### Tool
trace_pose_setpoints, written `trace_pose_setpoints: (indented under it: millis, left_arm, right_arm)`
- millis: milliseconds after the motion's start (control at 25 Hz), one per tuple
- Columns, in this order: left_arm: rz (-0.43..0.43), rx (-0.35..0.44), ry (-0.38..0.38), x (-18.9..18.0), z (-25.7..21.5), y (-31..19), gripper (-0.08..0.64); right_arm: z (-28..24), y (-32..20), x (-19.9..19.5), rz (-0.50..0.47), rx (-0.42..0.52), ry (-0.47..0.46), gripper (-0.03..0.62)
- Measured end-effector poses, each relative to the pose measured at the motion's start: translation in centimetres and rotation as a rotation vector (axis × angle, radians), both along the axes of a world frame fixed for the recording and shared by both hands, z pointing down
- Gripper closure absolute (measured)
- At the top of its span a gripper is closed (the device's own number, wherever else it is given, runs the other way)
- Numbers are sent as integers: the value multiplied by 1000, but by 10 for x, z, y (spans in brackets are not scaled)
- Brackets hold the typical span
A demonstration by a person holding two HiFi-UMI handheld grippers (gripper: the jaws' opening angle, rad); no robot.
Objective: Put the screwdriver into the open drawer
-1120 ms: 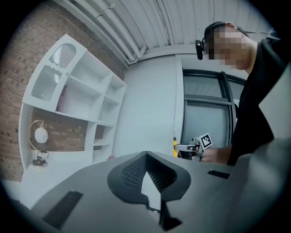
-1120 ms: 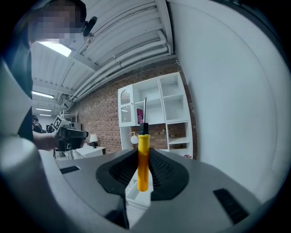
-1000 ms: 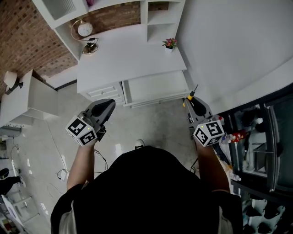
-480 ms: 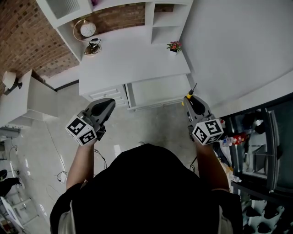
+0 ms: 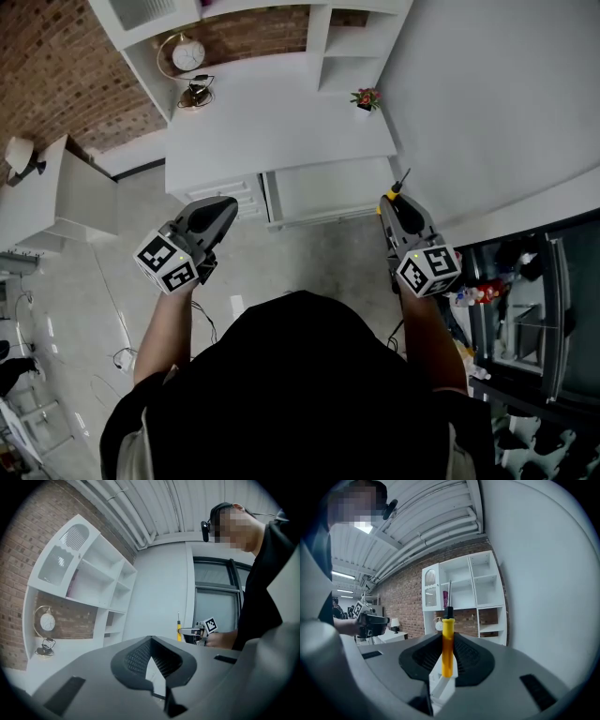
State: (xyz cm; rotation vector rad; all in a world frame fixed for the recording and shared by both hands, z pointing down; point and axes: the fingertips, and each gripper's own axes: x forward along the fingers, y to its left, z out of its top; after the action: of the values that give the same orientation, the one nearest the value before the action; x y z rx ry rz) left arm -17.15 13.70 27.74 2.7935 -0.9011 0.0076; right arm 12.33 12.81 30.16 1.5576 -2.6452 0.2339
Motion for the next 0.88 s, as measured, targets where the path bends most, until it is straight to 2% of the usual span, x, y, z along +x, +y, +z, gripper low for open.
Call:
trace_pose_setpoints:
  millis: [880]
  left_arm:
    - [21, -14, -6, -25, 8, -5, 545]
  right_arm:
    - [1, -7, -22, 16, 4, -15, 509]
